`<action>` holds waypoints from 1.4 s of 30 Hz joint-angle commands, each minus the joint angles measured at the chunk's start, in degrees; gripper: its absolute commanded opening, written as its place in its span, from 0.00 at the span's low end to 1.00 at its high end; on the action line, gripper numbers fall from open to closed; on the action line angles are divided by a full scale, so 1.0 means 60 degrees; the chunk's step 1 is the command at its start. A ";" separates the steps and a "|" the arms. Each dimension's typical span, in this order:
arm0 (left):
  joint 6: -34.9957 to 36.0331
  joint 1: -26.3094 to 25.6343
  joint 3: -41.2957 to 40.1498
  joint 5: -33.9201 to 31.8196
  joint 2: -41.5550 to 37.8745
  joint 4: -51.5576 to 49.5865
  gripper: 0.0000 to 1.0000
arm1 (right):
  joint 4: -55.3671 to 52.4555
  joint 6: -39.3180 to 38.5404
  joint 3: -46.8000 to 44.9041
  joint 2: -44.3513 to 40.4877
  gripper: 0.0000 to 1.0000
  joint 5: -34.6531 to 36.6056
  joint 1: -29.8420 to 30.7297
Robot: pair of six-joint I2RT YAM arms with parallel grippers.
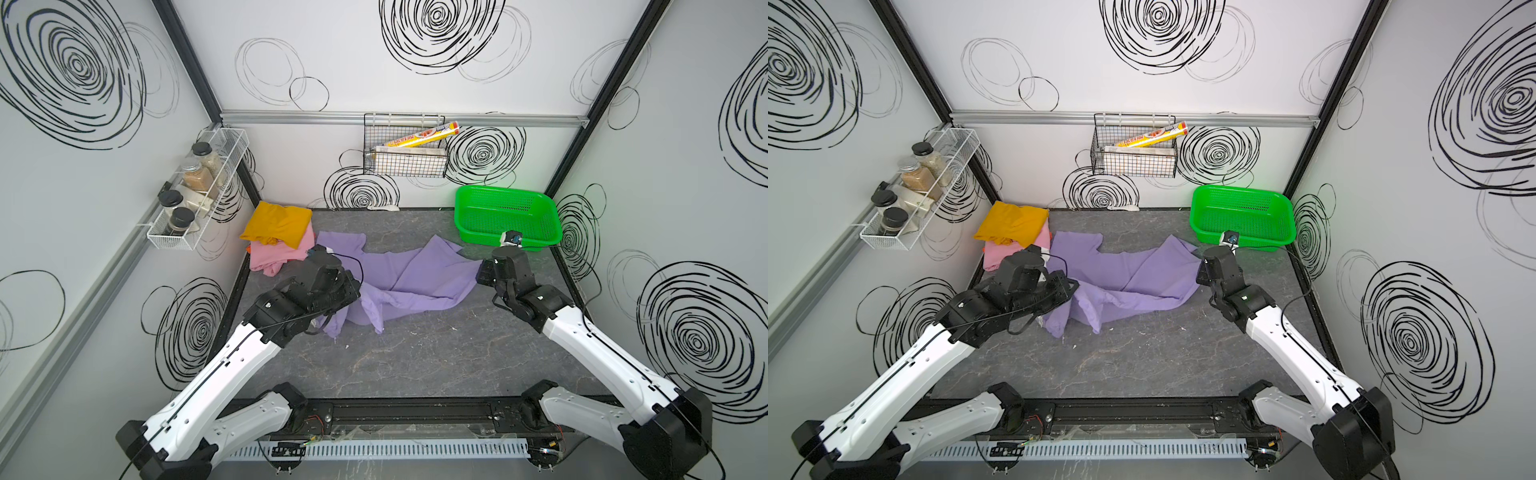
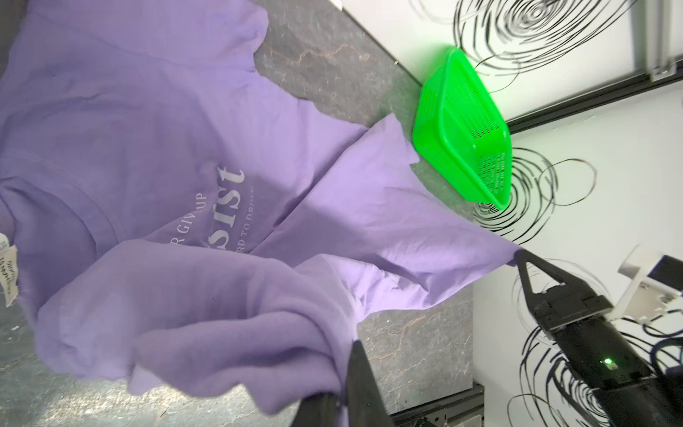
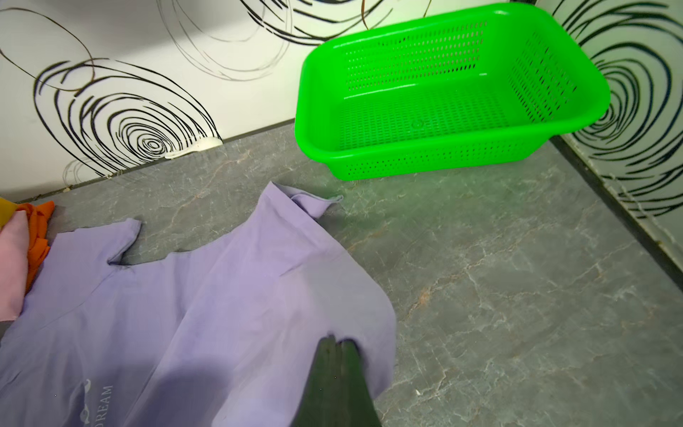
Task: Fold and stack t-shirts
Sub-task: Flatten out the T-shirt at the center of the board.
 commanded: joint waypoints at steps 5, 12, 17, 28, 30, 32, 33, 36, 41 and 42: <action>0.0257 0.0079 0.2540 -0.0674 0.0117 -0.0097 0.00 | -0.0400 -0.1244 0.1867 -0.0590 0.00 -0.0003 0.0001; 0.0666 0.0079 0.5135 -0.1724 0.0215 -0.0869 0.00 | -0.1077 -0.2229 0.4385 -0.0822 0.00 -0.0387 -0.0002; 0.0733 0.0079 0.6079 -0.2496 -0.0100 -0.1002 0.00 | -0.1455 -0.2610 0.5806 -0.0864 0.00 -0.0636 -0.0008; 0.0507 0.0080 0.6696 -0.3561 -0.0874 -0.1115 0.00 | -0.1492 -0.2673 0.6721 -0.1484 0.00 -0.0416 0.0001; 0.0496 0.0077 0.6723 -0.3533 -0.0873 -0.1222 0.00 | -0.1696 -0.2564 0.6912 -0.1444 0.00 -0.0387 0.0001; 0.0462 0.0079 0.6698 -0.3493 -0.0889 -0.1204 0.00 | -0.1686 -0.2422 0.6896 -0.1564 0.00 -0.0563 0.0001; 0.0464 0.0079 0.6700 -0.3474 -0.0902 -0.1171 0.00 | -0.1636 -0.2369 0.6867 -0.1645 0.00 -0.0631 0.0000; 0.0549 0.0079 0.6679 -0.3326 -0.0962 -0.0937 0.00 | -0.1521 -0.2348 0.6763 -0.1895 0.00 -0.0937 0.0001; 0.0508 0.0079 0.6207 -0.2916 -0.1358 -0.0197 0.00 | -0.1366 -0.2352 0.6718 -0.2506 0.00 -0.1620 0.0001; 0.0492 0.0079 0.6092 -0.2793 -0.1453 -0.0012 0.00 | -0.1459 -0.2365 0.6835 -0.2552 0.00 -0.1754 0.0005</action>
